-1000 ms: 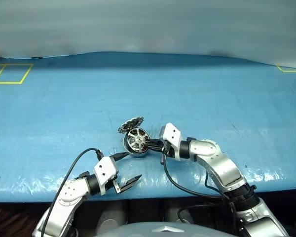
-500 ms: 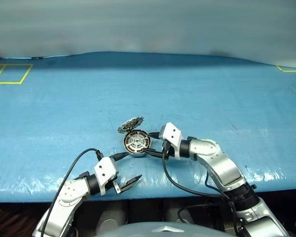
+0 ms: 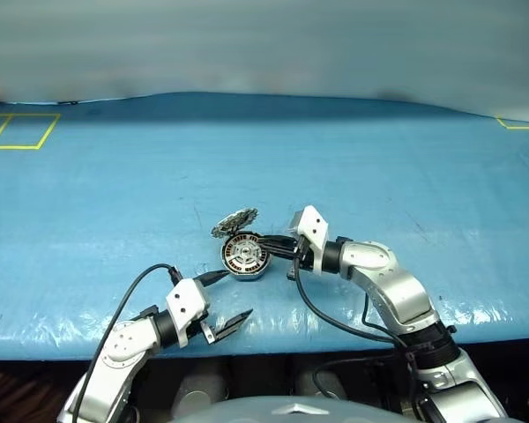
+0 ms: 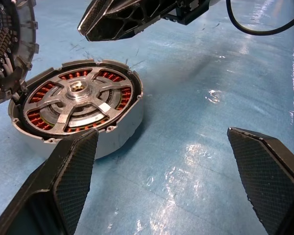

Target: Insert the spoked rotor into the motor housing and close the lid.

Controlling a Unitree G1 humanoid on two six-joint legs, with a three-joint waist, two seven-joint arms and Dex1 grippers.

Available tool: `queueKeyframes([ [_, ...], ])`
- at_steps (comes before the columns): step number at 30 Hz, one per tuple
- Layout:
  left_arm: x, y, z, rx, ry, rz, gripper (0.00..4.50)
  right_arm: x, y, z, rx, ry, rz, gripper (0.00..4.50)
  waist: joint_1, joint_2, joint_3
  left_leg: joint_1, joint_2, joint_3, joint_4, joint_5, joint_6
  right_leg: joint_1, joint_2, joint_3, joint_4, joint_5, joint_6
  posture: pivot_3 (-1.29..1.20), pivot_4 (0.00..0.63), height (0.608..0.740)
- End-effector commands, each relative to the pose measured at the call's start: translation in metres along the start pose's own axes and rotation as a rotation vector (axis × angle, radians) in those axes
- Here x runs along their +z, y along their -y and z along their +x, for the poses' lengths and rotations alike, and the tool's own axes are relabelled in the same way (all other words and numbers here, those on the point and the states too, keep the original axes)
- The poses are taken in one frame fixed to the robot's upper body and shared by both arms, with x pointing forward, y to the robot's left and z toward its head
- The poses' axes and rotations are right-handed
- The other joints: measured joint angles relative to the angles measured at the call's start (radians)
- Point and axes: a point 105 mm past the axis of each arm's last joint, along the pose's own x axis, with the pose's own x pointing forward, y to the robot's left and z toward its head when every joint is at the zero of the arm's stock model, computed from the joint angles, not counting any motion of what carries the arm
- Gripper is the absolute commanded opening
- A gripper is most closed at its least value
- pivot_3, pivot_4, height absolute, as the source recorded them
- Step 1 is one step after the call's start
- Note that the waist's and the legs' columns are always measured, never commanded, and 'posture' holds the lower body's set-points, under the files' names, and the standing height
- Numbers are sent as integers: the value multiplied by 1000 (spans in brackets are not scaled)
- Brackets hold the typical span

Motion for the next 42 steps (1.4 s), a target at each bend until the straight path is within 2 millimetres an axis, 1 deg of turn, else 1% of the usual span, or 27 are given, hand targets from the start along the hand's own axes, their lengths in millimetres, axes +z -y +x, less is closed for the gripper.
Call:
queueKeyframes([
  [1, 8, -3, -5, 6, 35, 27, 4500, 18, 43, -6, -193, 41, -72, 39, -2, 0, 0, 0, 0, 1, 0, 0, 0, 0, 0, 0, 0, 0, 0, 0, 150, 740],
  [4, 2, -4, -9, 5, 24, 27, 4500, 25, 58, 0, -231, 63, -74, 39, -4, 0, 0, 0, 0, 1, 0, 1, -1, 0, 3, 1, 0, 1, -1, 0, 150, 740],
  [8, -7, -7, -13, 9, 11, 32, 4500, 46, 55, 21, -144, 137, -52, 39, -8, 0, 0, 0, 1, 2, -2, 1, -1, 1, 5, 1, 1, 1, -1, 0, 150, 740],
  [12, -14, -7, -16, 23, 7, 30, 4500, 58, 37, 35, -22, 182, -39, 39, -8, 0, 0, 0, 1, 2, -3, 1, 0, 0, 5, 2, 1, 1, -1, 0, 150, 740],
  [15, -18, -5, -17, 28, -1, 26, 4500, 63, 22, 42, 70, 195, -44, 39, -7, 0, 0, 0, 0, 2, -3, 0, 0, -1, 4, 1, 0, 1, -1, 0, 150, 740],
  [17, -20, -4, -18, 32, -4, 21, 4500, 63, 9, 46, 155, 186, -52, 39, -8, 0, 0, 0, 0, 2, -3, 0, 0, -1, 1, 1, -1, 1, -1, 0, 150, 740],
  [19, -22, -4, -20, 37, -6, 16, 4500, 58, -8, 48, 254, 151, -73, 39, -10, 0, 0, 1, 0, 2, -3, 0, 0, -1, -1, 1, 0, 1, -1, 0, 150, 740],
  [21, -23, -5, -21, 48, -6, 11, 4500, 51, -18, 48, 306, 111, -92, 39, -12, 0, 0, 1, 1, 1, -3, 0, 0, -1, -1, 1, 0, 1, -1, 0, 150, 740],
  [25, -24, -4, -24, 59, -17, 10, 4500, 29, -27, 43, 355, 17, -140, 39, -8, 0, 0, 1, 0, 1, -3, 0, 0, -2, -2, 1, 0, 1, -1, 0, 150, 740],
  [28, -23, -3, -27, 62, -18, 10, 4500, 19, -31, 39, 366, -20, -166, 39, -7, 0, 0, 1, 0, 1, -3, 0, 0, -1, -3, 0, -1, 1, -1, 0, 150, 740],
  [31, -23, -5, -32, 66, -33, 14, 4500, 9, -34, 40, 356, -46, -170, 39, -12, 0, 0, 1, 0, 1, -3, 0, 0, -2, -3, 1, -1, 1, -1, 0, 150, 740],
  [39, -11, -16, -37, 60, -48, 44, 4500, -16, -48, 51, 286, -48, -61, 39, -12, -1, -1, 1, 0, 0, -4, 1, -1, -1, -4, 1, -1, 1, -2, 0, 150, 740],
  [40, -10, -17, -37, 60, -48, 47, 4500, -17, -49, 52, 274, -40, -48, 39, -12, -1, -1, 2, 0, 0, -4, 1, -1, -1, -4, 1, -1, 1, -3, 0, 150, 740],
  [42, -6, -19, -37, 60, -46, 54, 4500, -14, -44, 56, 218, -8, -22, 39, -12, -2, -2, 3, 0, 0, -4, 1, -1, 0, -5, 1, -1, 1, -3, 0, 150, 740],
])
